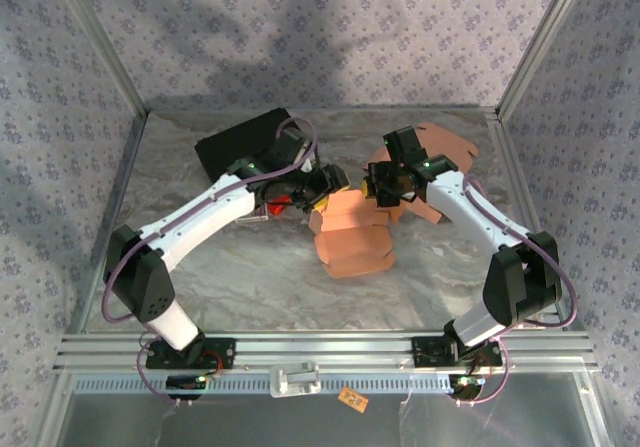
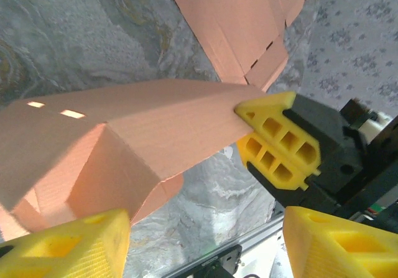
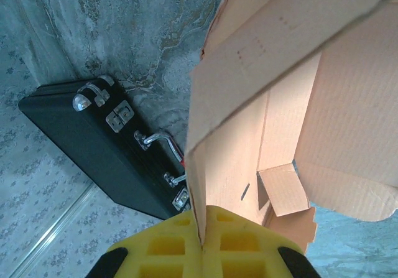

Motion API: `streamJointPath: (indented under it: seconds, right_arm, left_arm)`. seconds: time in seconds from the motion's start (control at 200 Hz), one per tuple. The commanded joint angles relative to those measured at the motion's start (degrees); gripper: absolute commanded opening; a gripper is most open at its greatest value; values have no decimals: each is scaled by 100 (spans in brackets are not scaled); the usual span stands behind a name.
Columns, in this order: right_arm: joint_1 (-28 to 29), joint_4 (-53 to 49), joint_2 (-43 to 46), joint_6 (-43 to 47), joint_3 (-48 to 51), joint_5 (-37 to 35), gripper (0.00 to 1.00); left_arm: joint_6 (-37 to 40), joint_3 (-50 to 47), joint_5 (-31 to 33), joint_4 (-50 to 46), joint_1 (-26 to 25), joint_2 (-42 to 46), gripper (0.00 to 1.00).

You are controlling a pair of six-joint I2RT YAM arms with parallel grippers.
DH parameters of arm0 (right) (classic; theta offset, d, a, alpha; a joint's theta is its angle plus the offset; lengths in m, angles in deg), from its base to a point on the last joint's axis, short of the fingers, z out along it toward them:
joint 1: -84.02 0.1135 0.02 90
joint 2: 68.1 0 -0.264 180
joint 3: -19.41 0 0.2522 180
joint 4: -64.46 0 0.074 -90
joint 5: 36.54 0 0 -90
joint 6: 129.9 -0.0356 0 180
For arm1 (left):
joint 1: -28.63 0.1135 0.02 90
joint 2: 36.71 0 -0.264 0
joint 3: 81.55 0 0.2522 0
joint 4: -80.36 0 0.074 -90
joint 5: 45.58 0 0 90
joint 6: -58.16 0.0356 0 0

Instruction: Fold the paper box

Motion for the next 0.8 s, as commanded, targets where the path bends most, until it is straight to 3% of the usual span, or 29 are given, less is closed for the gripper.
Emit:
streamJointPath:
  seconds: [0.0, 0.175, 0.295, 0.47, 0.66, 0.795]
  right_arm:
    - [43, -21, -12, -122, -5, -74, 0]
    - [138, 128, -8, -21, 2, -70, 0]
    - [119, 347, 35, 358, 129, -91, 0]
    - [152, 1428, 174, 1097, 699, -137, 0]
    - [406, 2869, 257, 1769, 1373, -348, 0]
    - [596, 3714, 267, 1705, 1883, -488, 0]
  left_arm:
    - [-43, 78, -62, 233, -105, -112, 65]
    - [164, 331, 37, 463, -79, -235, 61]
    - [373, 339, 190, 248, 78, 109, 63]
    - [591, -623, 90, -13, 772, 1131, 66]
    - [1284, -1844, -122, -108, 1688, 1952, 60]
    - [1643, -2499, -67, 127, 1925, 2322, 55]
